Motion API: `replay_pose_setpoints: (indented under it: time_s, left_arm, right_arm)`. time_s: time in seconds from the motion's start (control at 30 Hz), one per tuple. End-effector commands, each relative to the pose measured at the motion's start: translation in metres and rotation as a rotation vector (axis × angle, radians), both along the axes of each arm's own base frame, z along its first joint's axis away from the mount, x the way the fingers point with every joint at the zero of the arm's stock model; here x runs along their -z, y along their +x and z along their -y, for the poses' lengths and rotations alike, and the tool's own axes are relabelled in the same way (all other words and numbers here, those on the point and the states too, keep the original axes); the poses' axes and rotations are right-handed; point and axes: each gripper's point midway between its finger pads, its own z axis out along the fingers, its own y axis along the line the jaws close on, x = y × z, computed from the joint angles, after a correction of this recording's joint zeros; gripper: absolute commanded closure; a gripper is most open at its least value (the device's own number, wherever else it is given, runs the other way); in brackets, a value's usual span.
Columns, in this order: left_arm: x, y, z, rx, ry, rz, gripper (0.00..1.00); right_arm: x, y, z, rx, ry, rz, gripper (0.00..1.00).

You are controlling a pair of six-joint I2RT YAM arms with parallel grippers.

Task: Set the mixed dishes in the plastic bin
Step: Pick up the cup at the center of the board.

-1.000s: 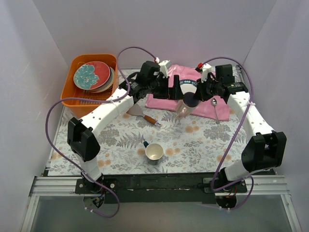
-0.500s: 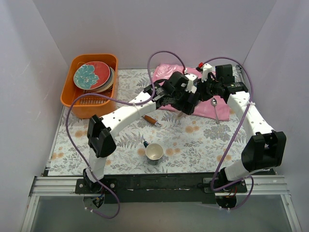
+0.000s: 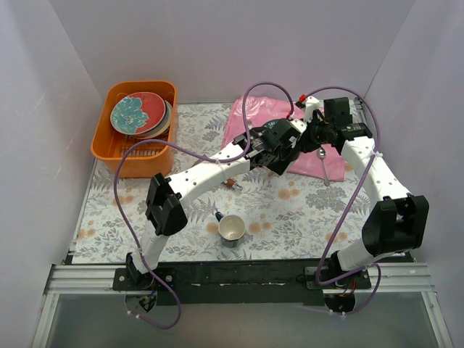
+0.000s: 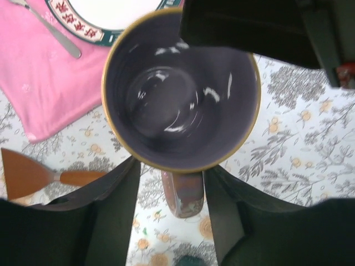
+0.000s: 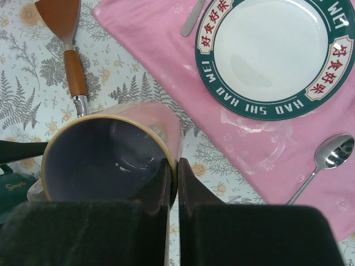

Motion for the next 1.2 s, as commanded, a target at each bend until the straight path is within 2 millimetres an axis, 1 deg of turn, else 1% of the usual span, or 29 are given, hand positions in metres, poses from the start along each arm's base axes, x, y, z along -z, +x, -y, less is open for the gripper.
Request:
replay_pose_setpoints:
  time_s: [0.0,0.17,0.2,0.37,0.5,0.53,0.57,0.6,0.63,0.73,0.77,0.8,0.83,0.87,0.9,0.93,0.97,1.03,1.07,1.1,1.13,1.17]
  left_arm:
    - [0.003,-0.005,-0.011,0.006,0.085,0.018,0.55]
    - [0.002,-0.007,-0.014,0.007,0.088,0.023,0.58]
    - [0.006,-0.007,-0.016,0.006,0.092,0.02,0.57]
    - [0.005,-0.005,-0.018,0.0,0.097,0.035,0.58]
    - [0.005,-0.002,-0.018,-0.008,0.107,0.047,0.69]
    - [0.004,-0.001,-0.017,-0.011,0.106,0.051,0.77]
    - [0.003,0.001,-0.018,-0.015,0.107,0.057,0.82]
    - [0.001,0.002,-0.018,-0.02,0.105,0.063,0.96]
    - [-0.001,0.004,-0.019,-0.034,0.102,0.075,1.0]
    - [-0.012,0.008,-0.023,-0.056,0.084,0.119,1.0]
    - [-0.009,0.008,-0.026,-0.063,0.092,0.123,1.0]
    - [-0.022,0.01,-0.028,-0.076,0.06,0.156,1.0]
    - [-0.025,0.011,-0.029,-0.078,0.054,0.167,1.0]
    - [-0.022,0.01,-0.034,-0.081,0.062,0.17,1.0]
    - [-0.033,0.011,-0.034,-0.082,0.03,0.194,1.0]
    - [-0.035,0.011,-0.036,-0.083,0.027,0.199,1.0]
    - [-0.036,0.012,-0.038,-0.084,0.022,0.202,1.0]
    - [-0.038,0.013,-0.043,-0.093,0.013,0.206,1.0]
    - [-0.038,0.014,-0.045,-0.099,0.007,0.205,1.0]
    - [-0.037,0.015,-0.048,-0.105,0.009,0.201,1.0]
    - [-0.04,0.017,-0.053,-0.115,0.001,0.204,1.0]
    - [-0.042,0.018,-0.055,-0.121,-0.008,0.202,1.0]
  right_arm:
    - [-0.049,0.011,-0.017,-0.032,0.113,0.14,0.99]
    - [-0.05,0.012,-0.014,-0.002,0.157,0.107,0.99]
    - [-0.05,0.013,-0.011,0.009,0.165,0.099,0.99]
    - [-0.048,0.01,-0.014,0.004,0.187,0.079,0.99]
    - [-0.049,0.008,-0.014,0.0,0.191,0.079,0.99]
    - [-0.048,0.008,-0.014,-0.001,0.191,0.078,0.99]
    - [-0.048,0.006,-0.015,-0.007,0.195,0.075,0.99]
    - [-0.047,0.006,-0.016,-0.011,0.196,0.074,0.99]
    - [-0.048,0.004,-0.016,-0.016,0.196,0.076,0.99]
    - [-0.05,-0.002,-0.021,-0.069,0.213,0.082,0.99]
    - [-0.051,-0.005,-0.024,-0.093,0.227,0.08,0.99]
    - [-0.052,-0.007,-0.026,-0.106,0.231,0.083,0.99]
    - [-0.053,-0.008,-0.027,-0.115,0.235,0.085,0.99]
    - [-0.054,-0.009,-0.028,-0.134,0.238,0.093,0.98]
    - [-0.055,-0.01,-0.028,-0.139,0.238,0.098,0.95]
    - [-0.055,-0.009,-0.029,-0.143,0.238,0.097,0.92]
    - [-0.057,-0.01,-0.029,-0.157,0.238,0.107,0.85]
    - [-0.06,-0.01,-0.03,-0.17,0.24,0.116,0.77]
    - [-0.061,-0.01,-0.031,-0.181,0.243,0.122,0.68]
    - [-0.063,-0.01,-0.032,-0.19,0.244,0.128,0.64]
    - [-0.066,-0.01,-0.031,-0.193,0.246,0.133,0.6]
    - [-0.067,-0.01,-0.032,-0.2,0.249,0.138,0.53]
